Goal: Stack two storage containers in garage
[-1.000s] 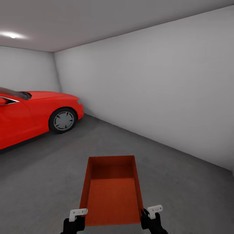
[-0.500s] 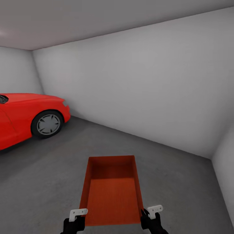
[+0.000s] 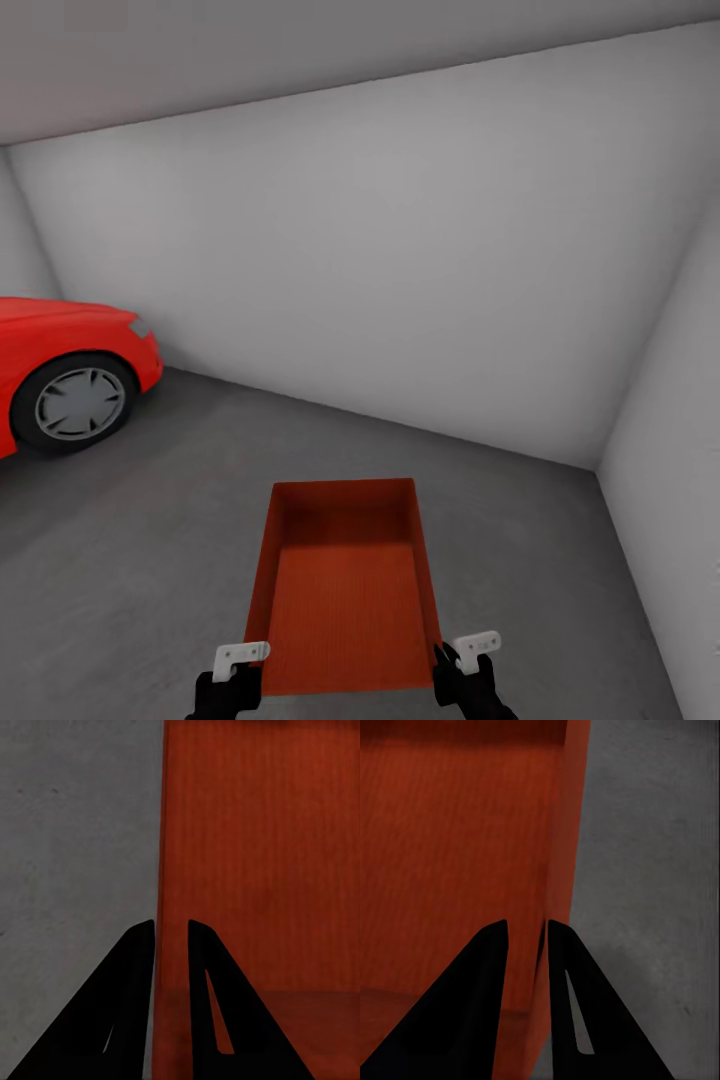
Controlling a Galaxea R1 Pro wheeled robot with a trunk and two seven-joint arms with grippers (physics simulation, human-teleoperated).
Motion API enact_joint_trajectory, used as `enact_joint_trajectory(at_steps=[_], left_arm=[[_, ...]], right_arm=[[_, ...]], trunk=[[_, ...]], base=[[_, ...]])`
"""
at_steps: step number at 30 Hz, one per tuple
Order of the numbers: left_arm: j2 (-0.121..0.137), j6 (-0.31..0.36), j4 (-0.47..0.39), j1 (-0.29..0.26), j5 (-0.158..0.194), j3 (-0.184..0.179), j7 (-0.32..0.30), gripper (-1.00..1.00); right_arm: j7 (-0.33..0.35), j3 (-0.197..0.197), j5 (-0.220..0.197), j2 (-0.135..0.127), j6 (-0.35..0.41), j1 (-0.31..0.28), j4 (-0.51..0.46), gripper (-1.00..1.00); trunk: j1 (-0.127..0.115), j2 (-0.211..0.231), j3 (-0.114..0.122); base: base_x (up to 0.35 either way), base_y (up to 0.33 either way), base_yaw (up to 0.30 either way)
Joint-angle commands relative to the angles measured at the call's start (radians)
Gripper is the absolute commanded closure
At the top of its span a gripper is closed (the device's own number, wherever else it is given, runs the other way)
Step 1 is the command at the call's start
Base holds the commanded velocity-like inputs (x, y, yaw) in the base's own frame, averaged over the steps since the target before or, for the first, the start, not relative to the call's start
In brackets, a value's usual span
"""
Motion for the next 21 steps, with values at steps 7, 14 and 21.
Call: enact_joint_trajectory(at_steps=[7,14,21], left_arm=[[-0.023,-0.003,-0.002,-0.001,0.003,-0.024,0.005,1.00],[-0.023,-0.003,-0.002,-0.001,0.003,-0.023,0.005,1.00],[-0.023,-0.003,-0.002,-0.001,0.004,-0.023,0.005,1.00]], right_arm=[[0.005,0.077,-0.003,0.001,-0.003,0.000,0.004,1.00],[0.005,0.077,-0.003,0.001,-0.003,0.000,0.004,1.00],[0.005,0.077,-0.003,0.001,-0.003,0.000,0.004,1.00]], trunk=[[0.001,-0.002,-0.002],[0.001,-0.002,-0.002],[0.001,-0.002,-0.002]], base=[[0.328,0.000,-0.280],[0.329,0.000,-0.280],[0.329,0.000,-0.280]])
